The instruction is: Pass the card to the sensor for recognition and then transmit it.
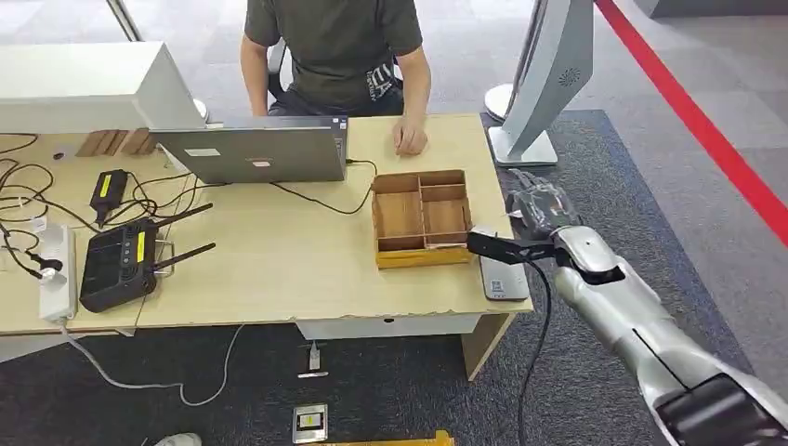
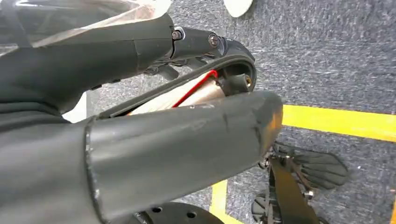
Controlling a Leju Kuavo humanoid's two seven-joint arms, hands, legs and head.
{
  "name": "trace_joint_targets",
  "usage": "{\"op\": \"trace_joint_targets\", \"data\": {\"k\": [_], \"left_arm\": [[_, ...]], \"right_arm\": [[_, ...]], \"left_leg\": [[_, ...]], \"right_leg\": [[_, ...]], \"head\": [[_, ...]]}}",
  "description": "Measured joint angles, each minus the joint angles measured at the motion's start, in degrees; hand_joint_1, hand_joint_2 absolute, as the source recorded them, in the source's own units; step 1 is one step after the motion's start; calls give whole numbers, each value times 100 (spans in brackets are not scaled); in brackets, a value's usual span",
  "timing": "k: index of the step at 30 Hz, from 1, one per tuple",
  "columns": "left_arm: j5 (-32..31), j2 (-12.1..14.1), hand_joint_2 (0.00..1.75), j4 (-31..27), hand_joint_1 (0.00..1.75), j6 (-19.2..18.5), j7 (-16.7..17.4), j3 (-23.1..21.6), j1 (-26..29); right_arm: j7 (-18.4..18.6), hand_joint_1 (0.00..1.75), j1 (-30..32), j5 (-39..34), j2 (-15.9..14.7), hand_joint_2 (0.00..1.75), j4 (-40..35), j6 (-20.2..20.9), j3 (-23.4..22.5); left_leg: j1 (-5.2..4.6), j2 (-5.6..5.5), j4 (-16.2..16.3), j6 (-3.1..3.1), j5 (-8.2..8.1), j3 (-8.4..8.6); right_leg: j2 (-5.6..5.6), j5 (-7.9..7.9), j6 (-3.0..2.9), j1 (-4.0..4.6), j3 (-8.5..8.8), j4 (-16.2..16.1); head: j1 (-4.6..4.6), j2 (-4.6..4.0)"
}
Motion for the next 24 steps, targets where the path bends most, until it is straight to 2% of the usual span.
{"op": "trace_joint_targets", "data": {"k": [9, 24], "left_arm": [[17, 26, 0, 0, 0, 20, 28, 0, -1], [11, 85, 0, 0, 0, 26, -11, 2, -1]], "right_arm": [[-140, 175, 303, -217, -20, 175, 13, -17, 171], [-181, 175, 434, -686, -39, 175, 35, -41, 450]], "left_leg": [[0, 1, 0, -1, -1, 0], [0, 1, -1, -1, -1, 0]], "right_leg": [[0, 0, 0, 0, 0, 0], [0, 0, 0, 0, 0, 0]], "head": [[0, 0], [0, 0]]}}
